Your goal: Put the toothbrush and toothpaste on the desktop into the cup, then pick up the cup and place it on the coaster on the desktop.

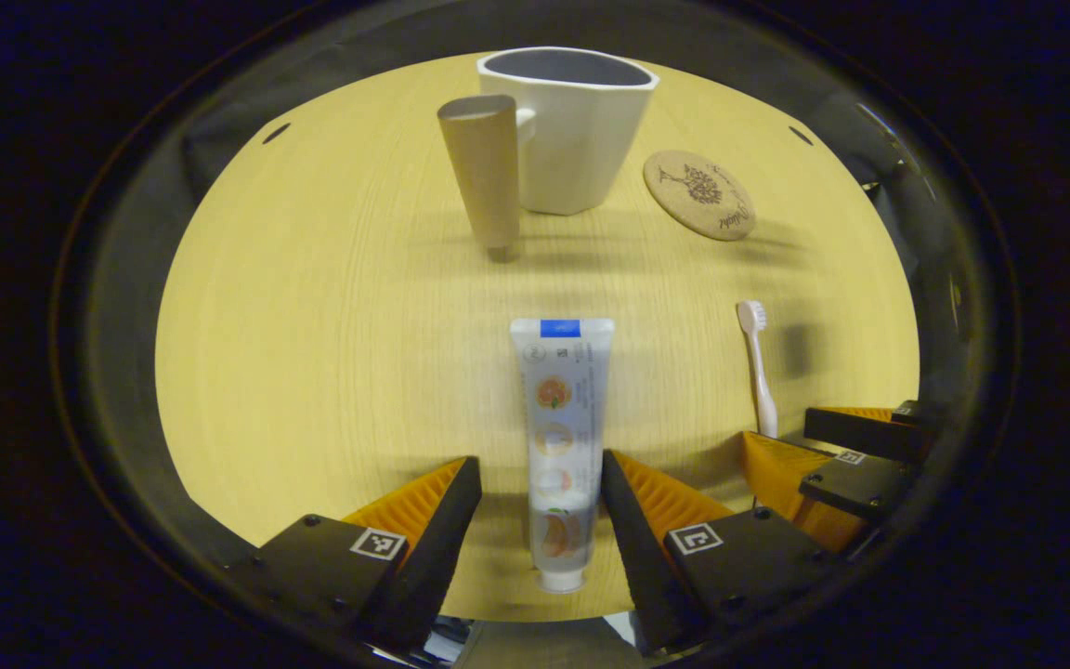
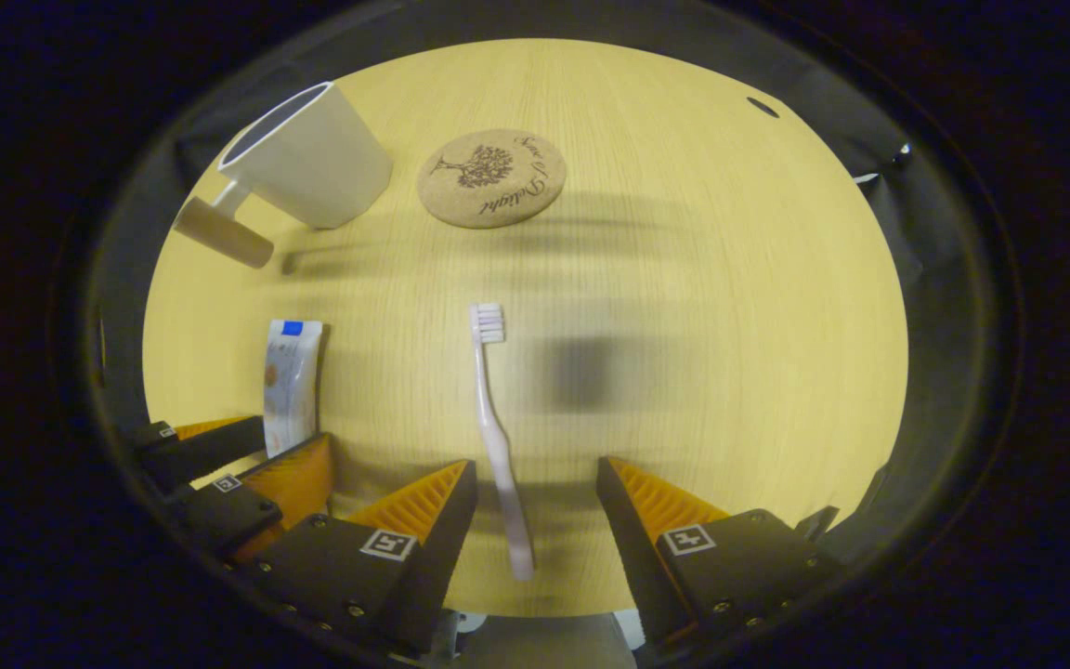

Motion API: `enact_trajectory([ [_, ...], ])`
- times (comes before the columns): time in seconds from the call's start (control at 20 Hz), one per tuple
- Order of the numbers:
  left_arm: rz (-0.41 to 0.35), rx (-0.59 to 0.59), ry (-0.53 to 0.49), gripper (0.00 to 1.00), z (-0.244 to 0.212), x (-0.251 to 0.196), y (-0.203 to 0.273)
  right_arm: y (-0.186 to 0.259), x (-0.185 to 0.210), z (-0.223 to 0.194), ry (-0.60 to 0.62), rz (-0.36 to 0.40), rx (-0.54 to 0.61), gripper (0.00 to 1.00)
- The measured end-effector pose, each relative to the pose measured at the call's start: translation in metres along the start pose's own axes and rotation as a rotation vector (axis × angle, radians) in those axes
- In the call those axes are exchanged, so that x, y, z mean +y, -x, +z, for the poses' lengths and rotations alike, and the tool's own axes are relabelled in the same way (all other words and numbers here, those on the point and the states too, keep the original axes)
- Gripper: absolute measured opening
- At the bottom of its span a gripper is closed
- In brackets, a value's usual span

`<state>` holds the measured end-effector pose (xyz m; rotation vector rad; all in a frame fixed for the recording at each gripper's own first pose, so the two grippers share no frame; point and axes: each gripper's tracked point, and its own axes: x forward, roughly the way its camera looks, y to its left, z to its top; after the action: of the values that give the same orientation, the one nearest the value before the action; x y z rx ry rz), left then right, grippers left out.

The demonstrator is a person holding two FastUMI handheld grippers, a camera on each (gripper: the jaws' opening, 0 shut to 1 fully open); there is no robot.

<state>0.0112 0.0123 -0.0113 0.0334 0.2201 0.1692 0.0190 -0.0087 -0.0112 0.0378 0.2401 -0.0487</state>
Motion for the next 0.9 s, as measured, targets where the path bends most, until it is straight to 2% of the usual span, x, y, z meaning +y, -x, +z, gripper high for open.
enact_trajectory([
  [0.15,0.001,-0.004,-0.001,0.87,0.003,0.0,0.003,-0.001,0.0,0.0,0.0,0.0,0.01,0.81],
  [0.25,0.003,-0.024,0.016,0.71,0.005,-0.001,0.0,-0.001,-0.001,0.005,-0.012,-0.004,-0.007,0.81],
  [0.35,0.005,-0.031,0.01,0.54,0.01,-0.001,0.001,0.0,-0.003,0.002,0.001,-0.005,0.011,0.47],
  [0.4,0.008,-0.026,0.012,0.43,0.007,0.0,0.001,-0.002,-0.003,0.008,-0.033,-0.01,-0.02,0.45],
  [0.45,0.009,-0.019,0.01,0.42,0.007,0.0,0.002,0.001,-0.001,-0.001,-0.033,-0.008,0.004,0.07],
  [0.5,0.005,-0.016,0.008,0.41,0.007,-0.001,0.001,0.004,-0.002,-0.003,-0.014,-0.003,0.003,0.07],
  [0.55,0.005,-0.017,0.003,0.34,0.007,-0.001,0.001,0.0,-0.002,-0.002,-0.003,0.001,0.009,0.08],
  [0.6,0.009,-0.025,0.004,0.34,0.008,-0.002,0.0,0.002,-0.002,0.003,-0.002,0.007,-0.001,0.08],
  [0.65,0.021,-0.022,-0.004,0.24,0.008,-0.001,0.004,-0.002,-0.002,-0.002,-0.006,0.011,0.018,0.02],
  [0.75,0.035,-0.042,0.008,0.16,0.008,-0.001,0.003,-0.001,-0.003,0.001,-0.016,0.023,0.014,0.02],
  [0.9,0.03,-0.071,-0.002,0.18,0.011,-0.001,0.003,-0.001,-0.003,0.002,-0.014,0.03,0.013,0.02],
])
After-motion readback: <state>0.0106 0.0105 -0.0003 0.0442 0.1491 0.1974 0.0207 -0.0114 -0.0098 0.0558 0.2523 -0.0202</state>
